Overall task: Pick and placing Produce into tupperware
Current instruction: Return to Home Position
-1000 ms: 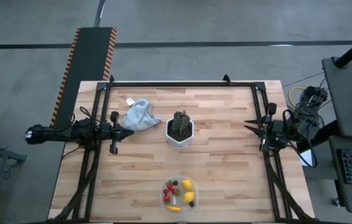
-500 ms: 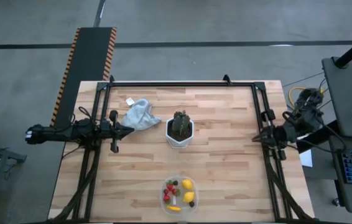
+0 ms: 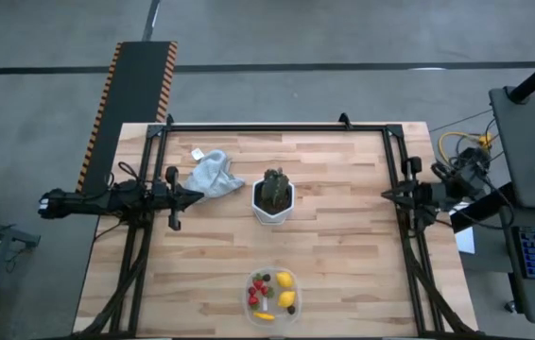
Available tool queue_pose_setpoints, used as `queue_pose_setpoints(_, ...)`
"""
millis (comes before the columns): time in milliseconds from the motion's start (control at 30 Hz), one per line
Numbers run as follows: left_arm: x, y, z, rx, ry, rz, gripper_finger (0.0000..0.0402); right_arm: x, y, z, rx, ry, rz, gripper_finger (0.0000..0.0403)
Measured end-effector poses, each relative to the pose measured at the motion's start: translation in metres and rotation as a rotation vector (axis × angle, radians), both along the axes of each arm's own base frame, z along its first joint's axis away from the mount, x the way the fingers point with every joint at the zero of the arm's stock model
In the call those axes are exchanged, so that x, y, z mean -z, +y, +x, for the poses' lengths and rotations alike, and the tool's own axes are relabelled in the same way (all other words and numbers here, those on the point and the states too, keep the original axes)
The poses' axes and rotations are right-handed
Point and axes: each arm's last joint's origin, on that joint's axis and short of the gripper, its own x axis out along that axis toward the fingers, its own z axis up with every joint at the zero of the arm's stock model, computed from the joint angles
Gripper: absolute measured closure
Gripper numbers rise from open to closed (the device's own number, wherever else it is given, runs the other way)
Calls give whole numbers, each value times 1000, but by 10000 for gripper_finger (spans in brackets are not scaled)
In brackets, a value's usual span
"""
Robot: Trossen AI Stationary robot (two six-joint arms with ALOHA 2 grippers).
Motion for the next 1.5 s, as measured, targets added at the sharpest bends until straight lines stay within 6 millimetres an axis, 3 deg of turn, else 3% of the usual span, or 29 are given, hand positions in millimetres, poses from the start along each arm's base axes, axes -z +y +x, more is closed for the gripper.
queue_pose_setpoints(100,1,0,0,0,5,-11,402,3,0,1,-5,-11,68,395)
queue_pose_setpoints(300,2,0,1,-1,21,-13,402,30,15,16,-163,75,221,395)
queue_pose_setpoints(667,3,0,2,-2,26,-13,402,71,30,31,-273,184,288,395)
queue_pose_setpoints(933,1,0,2,-12,10,-15,402,102,37,37,-382,161,302,395)
queue_pose_setpoints(1200,1,0,2,-19,8,-35,402,105,17,47,-213,143,234,395)
queue_pose_setpoints(1500,2,0,2,-19,15,-36,402,107,-11,54,-110,159,288,395)
